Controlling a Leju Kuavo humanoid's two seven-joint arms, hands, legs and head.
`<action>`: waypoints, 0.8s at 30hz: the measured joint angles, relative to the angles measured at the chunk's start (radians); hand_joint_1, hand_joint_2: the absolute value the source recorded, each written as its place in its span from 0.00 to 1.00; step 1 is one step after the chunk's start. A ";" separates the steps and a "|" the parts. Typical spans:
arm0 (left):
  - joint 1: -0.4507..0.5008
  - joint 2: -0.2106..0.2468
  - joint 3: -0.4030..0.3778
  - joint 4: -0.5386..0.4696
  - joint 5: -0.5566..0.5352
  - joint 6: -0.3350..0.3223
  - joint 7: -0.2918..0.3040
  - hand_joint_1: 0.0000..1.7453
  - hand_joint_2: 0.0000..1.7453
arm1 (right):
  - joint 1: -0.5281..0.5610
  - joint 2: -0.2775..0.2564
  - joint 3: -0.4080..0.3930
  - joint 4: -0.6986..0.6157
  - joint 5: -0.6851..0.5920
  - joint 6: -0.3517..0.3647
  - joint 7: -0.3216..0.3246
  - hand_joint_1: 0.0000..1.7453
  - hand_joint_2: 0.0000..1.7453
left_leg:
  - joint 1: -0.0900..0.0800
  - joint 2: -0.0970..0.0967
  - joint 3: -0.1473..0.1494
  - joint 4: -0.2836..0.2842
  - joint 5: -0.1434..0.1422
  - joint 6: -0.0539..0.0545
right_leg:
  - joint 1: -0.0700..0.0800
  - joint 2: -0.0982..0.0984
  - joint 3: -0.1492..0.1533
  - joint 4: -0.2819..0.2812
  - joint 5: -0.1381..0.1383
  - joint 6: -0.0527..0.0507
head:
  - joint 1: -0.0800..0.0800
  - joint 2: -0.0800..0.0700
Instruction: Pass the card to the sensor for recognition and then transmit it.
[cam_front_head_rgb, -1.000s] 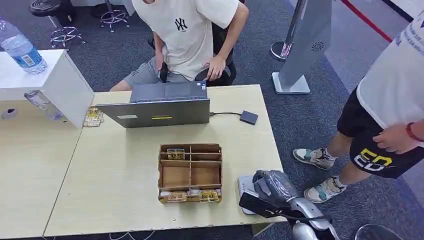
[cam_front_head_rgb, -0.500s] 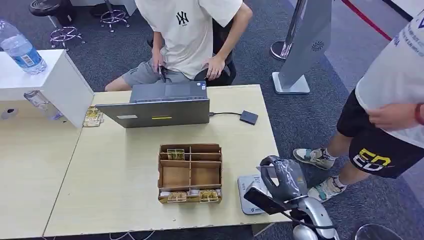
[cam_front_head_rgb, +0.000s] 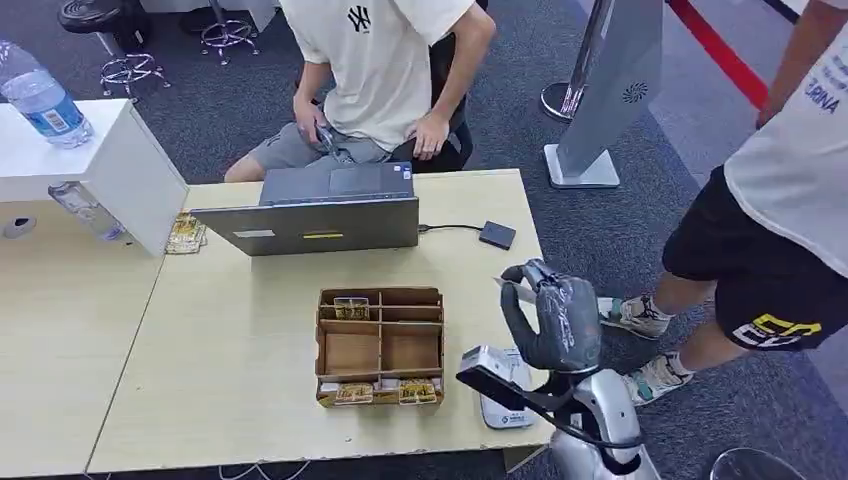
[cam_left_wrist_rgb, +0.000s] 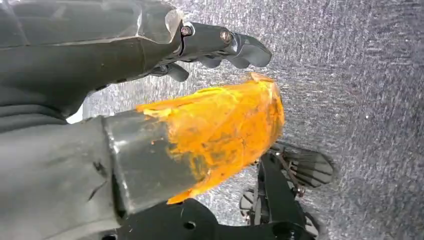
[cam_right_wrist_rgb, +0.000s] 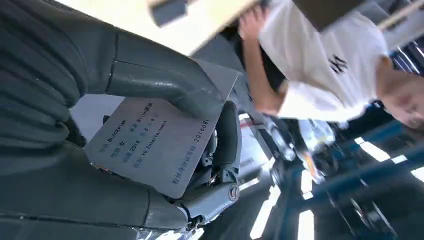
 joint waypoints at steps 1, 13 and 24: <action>-0.001 0.000 -0.003 0.000 -0.008 -0.001 0.005 0.00 0.00 | -0.024 0.007 0.014 0.008 0.021 -0.010 0.011 1.00 1.00 | 0.000 0.000 0.000 0.000 0.000 0.000 | 0.000 0.000 0.000 0.000 0.000 0.000 | 0.000 0.000; -0.005 -0.003 -0.053 0.000 -0.076 -0.024 0.036 0.00 0.00 | -0.309 0.085 0.151 0.201 0.310 -0.042 0.111 1.00 1.00 | 0.000 0.000 0.000 0.000 0.001 0.000 | 0.000 0.000 0.000 0.000 0.000 0.000 | 0.000 0.000; -0.011 -0.006 -0.093 0.000 -0.117 -0.048 0.057 0.00 0.00 | -0.510 0.149 0.198 0.428 0.436 -0.043 0.221 1.00 1.00 | 0.000 0.000 0.000 0.000 0.001 0.000 | 0.000 0.000 0.000 0.000 0.000 0.000 | 0.000 0.000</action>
